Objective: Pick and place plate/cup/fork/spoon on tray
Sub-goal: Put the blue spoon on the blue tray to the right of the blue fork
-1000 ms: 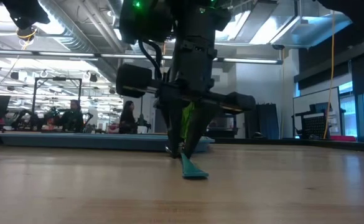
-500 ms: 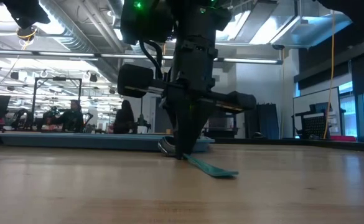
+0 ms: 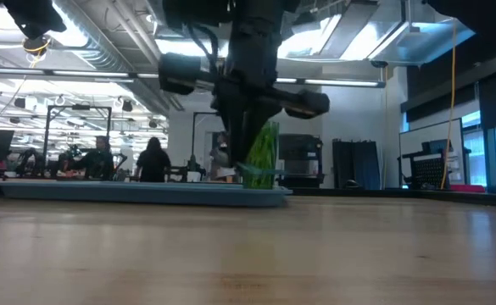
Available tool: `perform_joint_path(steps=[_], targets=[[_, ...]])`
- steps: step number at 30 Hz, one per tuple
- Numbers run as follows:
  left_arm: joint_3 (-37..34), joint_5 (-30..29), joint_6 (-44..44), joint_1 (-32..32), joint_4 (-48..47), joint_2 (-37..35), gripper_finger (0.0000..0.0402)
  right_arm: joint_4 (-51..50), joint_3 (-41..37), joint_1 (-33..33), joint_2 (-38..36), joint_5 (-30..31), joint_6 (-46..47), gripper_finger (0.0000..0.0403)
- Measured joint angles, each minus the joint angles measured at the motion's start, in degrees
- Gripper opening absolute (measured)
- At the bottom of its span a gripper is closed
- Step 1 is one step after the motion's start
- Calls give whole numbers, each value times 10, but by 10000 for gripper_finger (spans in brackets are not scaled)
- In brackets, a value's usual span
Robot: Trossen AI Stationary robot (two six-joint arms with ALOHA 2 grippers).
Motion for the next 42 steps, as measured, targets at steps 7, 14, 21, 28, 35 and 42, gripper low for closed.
perform_joint_path(steps=[7, 14, 21, 28, 35, 42], targets=[[0, 0, 0, 0, 0, 0, 56, -35, 18, -59, 0, 17, -8, 8], [0, 0, 0, 0, 0, 0, 56, -12, 10, -131, -1, 17, -52, 4], [0, 17, 0, 0, 0, 0, 56, 24, 10, -192, -1, 4, -70, 4], [0, 19, 0, 0, 0, 0, 56, 40, 4, -214, -1, 2, -66, 4], [0, 19, 0, 0, 0, 0, 56, 101, -45, -216, -1, -11, -48, 4], [0, 18, 0, 0, 0, 0, 56, 120, -92, -216, -2, -23, -32, 4]])
